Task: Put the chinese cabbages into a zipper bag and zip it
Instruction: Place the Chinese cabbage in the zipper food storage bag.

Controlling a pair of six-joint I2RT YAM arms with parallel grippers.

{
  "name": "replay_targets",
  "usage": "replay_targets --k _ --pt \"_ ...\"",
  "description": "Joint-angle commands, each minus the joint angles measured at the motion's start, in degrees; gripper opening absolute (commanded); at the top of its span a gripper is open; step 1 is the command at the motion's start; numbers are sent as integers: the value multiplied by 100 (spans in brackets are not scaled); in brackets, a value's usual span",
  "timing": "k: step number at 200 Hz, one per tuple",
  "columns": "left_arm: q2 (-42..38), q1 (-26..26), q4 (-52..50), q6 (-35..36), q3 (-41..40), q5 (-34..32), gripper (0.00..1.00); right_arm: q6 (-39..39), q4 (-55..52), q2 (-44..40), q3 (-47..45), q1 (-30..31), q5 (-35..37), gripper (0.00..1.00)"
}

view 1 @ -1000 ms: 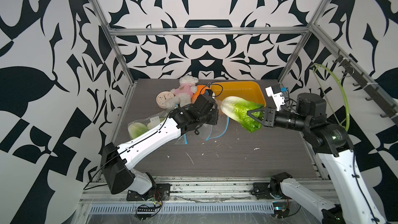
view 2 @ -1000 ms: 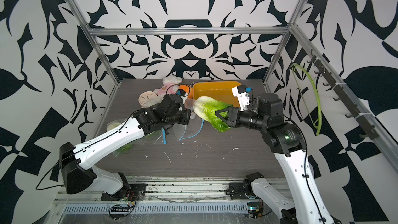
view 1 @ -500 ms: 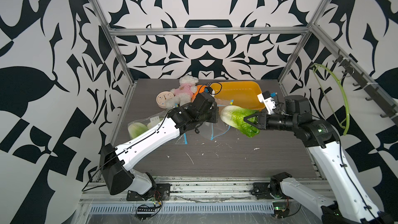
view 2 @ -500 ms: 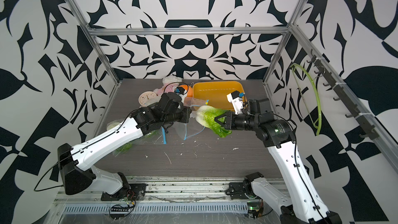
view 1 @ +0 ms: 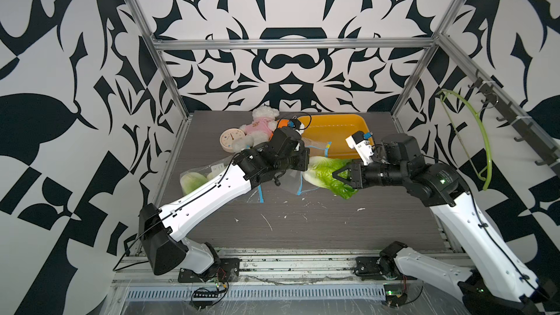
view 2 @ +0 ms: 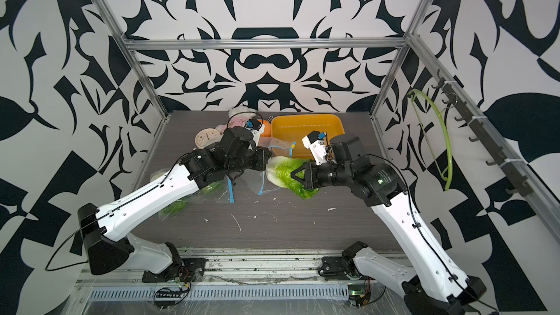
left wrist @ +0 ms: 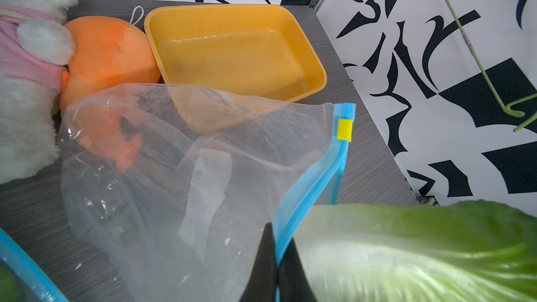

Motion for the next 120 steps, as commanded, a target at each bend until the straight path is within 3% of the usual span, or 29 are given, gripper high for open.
replay_targets --k 1,32,93,120 --pt "-42 0 51 48 216 80 0 -83 -141 226 299 361 798 0" --pt "-112 -9 96 -9 162 171 0 -213 -603 685 773 966 1538 0" --pt "-265 -140 389 -240 -109 18 0 475 733 621 670 1277 974 0" --pt "-359 -141 560 -330 -179 124 0 358 350 936 668 1361 1245 0"
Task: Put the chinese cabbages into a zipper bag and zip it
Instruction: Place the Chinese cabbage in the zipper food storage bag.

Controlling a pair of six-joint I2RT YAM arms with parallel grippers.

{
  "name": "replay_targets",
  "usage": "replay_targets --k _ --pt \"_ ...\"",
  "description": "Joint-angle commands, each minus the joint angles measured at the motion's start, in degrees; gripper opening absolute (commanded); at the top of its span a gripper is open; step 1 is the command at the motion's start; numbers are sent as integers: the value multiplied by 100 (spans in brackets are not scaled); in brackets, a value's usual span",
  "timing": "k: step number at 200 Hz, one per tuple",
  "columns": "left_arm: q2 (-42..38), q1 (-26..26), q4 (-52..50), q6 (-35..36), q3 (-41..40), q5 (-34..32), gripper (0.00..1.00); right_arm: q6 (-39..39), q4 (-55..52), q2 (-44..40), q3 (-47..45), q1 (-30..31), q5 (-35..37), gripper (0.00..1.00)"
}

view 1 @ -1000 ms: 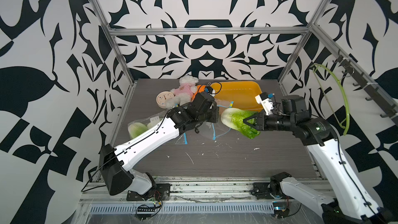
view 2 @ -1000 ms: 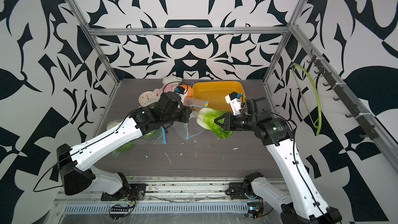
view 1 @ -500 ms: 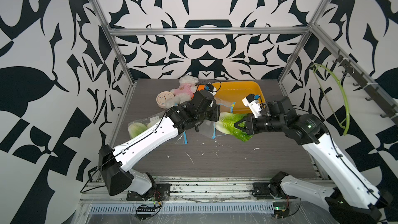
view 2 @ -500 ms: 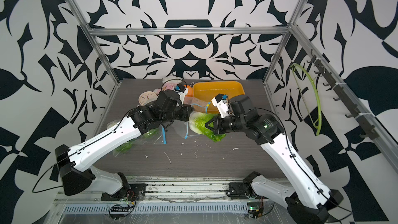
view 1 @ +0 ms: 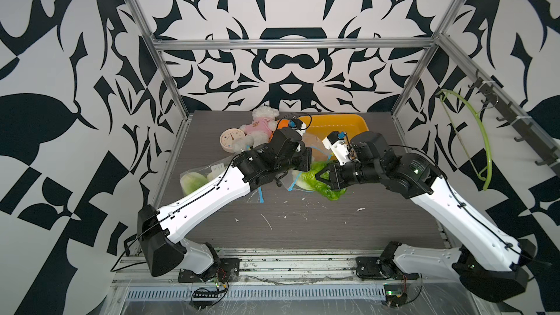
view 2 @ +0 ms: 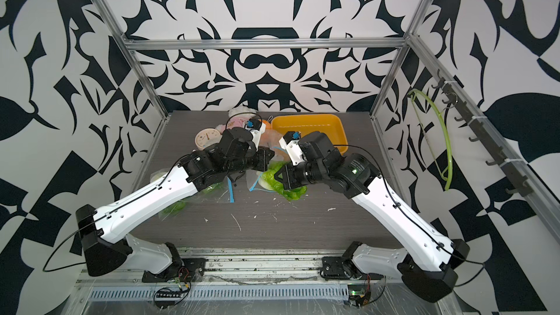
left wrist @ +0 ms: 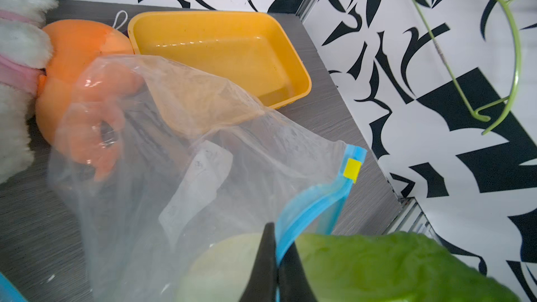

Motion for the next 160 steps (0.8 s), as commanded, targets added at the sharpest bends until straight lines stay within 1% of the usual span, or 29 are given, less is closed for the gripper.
replay_targets --k 1,13,25,58,97,134,160 --pt "-222 -23 299 -115 -116 72 0 19 242 151 58 99 174 0" --pt "-274 -19 306 -148 -137 8 0 -74 41 276 39 177 305 0" --pt "-337 -19 355 -159 -196 -8 0 -90 50 311 -28 190 265 0" --pt "-445 -20 555 -353 -348 34 0 100 616 238 -68 189 18 0" --pt "-545 -19 753 -613 -479 78 0 549 1248 166 -57 191 336 0" --pt "-619 -23 761 -933 -559 -88 0 891 1616 -72 -415 189 947 0" --pt "-648 -19 829 -1086 -626 -183 0 1046 1887 -117 -604 189 1048 0"
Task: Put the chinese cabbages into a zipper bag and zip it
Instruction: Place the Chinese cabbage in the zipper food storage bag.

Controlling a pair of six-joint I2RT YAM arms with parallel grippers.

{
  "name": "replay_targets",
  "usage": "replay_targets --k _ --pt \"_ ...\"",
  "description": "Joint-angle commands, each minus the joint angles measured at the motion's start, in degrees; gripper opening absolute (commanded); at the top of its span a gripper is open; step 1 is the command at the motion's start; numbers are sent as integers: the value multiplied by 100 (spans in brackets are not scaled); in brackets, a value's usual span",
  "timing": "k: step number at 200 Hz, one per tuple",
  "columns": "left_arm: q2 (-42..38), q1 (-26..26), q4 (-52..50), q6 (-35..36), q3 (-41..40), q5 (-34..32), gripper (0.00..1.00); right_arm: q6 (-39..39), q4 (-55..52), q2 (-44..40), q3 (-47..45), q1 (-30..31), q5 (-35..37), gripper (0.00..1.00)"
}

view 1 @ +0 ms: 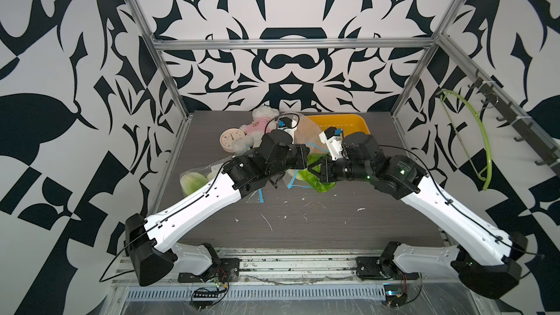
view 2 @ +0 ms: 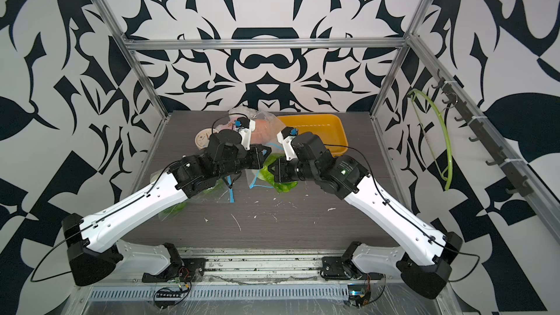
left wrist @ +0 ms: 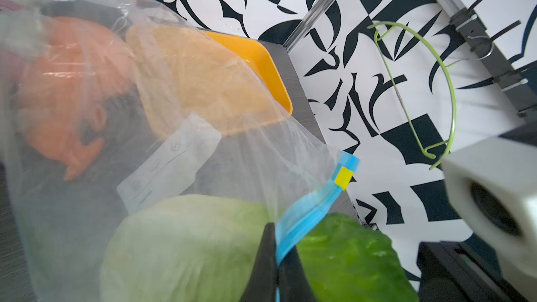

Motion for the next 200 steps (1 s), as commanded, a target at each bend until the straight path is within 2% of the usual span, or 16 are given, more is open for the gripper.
replay_targets --k 1,29,50,66,116,154,180,200 --pt "-154 -23 185 -245 -147 -122 0 277 710 -147 -89 14 334 0" --pt "-143 -19 310 -407 -146 -52 0 271 708 93 -55 16 238 0" --pt "-154 -19 332 -494 -151 -108 0 350 996 68 -122 14 92 11" --pt "-201 -19 388 -606 -185 -175 0 432 1187 63 -174 14 -79 26" --pt "-303 16 485 -697 -254 -363 0 436 1193 -218 -158 15 -170 36" --pt "-518 52 389 -691 -217 -442 0 -19 -36 -548 427 12 401 38" --pt "-541 78 386 -691 -240 -464 0 -238 -762 -896 476 14 814 45" --pt "-558 78 400 -703 -274 -476 0 -291 -1528 -986 488 14 1345 46"
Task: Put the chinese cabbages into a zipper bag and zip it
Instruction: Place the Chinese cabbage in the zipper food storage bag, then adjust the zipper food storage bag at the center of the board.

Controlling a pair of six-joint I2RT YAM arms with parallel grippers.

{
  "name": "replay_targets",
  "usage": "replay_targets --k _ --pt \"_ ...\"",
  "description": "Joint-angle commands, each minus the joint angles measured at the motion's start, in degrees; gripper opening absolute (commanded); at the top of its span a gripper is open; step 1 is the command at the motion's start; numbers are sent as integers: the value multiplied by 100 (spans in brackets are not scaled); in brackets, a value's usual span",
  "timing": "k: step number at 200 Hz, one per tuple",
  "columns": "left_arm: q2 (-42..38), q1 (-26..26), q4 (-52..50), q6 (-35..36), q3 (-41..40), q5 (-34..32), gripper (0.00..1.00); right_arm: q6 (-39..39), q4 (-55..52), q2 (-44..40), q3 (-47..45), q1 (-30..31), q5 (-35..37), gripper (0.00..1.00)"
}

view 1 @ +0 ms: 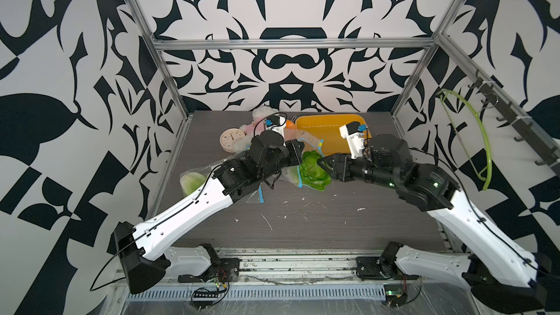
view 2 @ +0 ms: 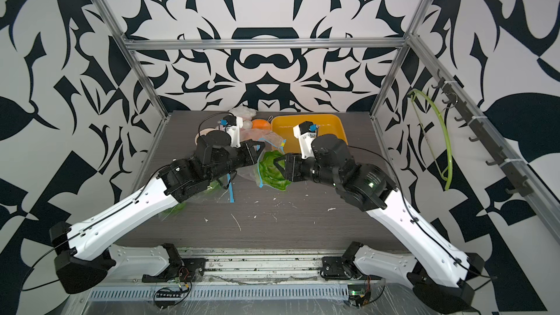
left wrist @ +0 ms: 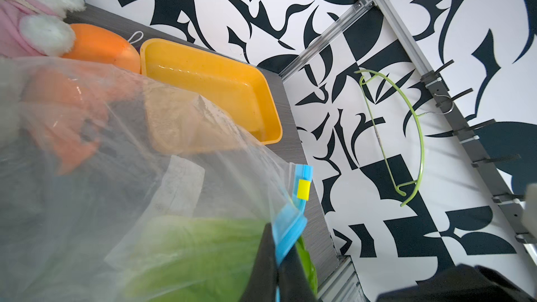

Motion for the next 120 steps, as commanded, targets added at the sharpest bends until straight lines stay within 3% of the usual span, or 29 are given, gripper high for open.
replay_targets --k 1,82,120 --pt "-123 28 124 -26 -71 -101 0 -255 -1097 -143 161 14 792 46" --pt "-167 46 136 -42 -138 -199 0 381 -52 -628 -1825 14 298 37" --pt "-159 50 219 -99 -174 -142 0 545 469 -645 -2192 13 184 35"
